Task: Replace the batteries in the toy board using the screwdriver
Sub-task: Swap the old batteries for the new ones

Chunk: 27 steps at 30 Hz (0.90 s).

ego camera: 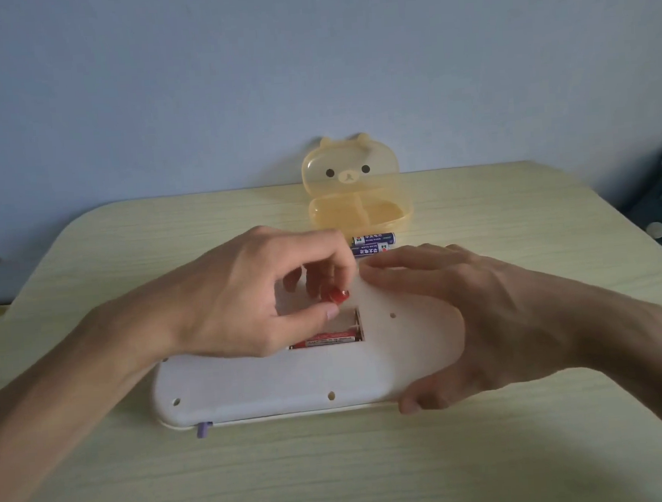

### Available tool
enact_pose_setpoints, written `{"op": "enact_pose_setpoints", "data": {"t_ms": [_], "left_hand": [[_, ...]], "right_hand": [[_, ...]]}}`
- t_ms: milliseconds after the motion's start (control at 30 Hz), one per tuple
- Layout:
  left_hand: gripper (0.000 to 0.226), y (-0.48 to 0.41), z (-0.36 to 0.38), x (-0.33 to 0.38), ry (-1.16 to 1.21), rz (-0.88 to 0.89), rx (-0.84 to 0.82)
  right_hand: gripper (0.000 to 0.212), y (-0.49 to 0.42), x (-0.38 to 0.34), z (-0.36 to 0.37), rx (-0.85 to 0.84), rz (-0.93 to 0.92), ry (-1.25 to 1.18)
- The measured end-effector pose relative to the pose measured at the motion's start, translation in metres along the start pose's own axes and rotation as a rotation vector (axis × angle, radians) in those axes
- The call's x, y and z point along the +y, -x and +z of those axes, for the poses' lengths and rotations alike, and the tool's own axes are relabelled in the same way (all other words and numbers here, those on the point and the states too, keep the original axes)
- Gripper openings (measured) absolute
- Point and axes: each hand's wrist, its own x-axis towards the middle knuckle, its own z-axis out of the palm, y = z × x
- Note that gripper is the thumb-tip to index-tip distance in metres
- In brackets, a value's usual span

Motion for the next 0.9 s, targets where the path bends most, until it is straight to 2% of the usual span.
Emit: {"op": "enact_pose_setpoints", "data": {"t_ms": [133, 333, 567, 900], "left_hand": [[0.018, -0.014, -0.020, -0.011, 0.232, -0.110, 0.140], [0.019, -0.070, -0.028, -0.040, 0.055, -0.203, 0.299], [0.017, -0.102, -0.011, -0.053, -0.239, -0.297, 0.216], [0.016, -0.095, -0.008, -0.048, -0.297, -0.314, 0.172]], "right_hand": [[0.124, 0.001, -0.003, -0.003, -0.016, 0.023, 0.008], [0.126, 0.001, -0.003, -0.001, -0.006, 0.022, 0.004], [0.125, 0.002, -0.004, -0.001, -0.005, 0.025, -0.014], [0.124, 0.003, -0.002, 0.000, -0.008, 0.017, -0.016]]}}
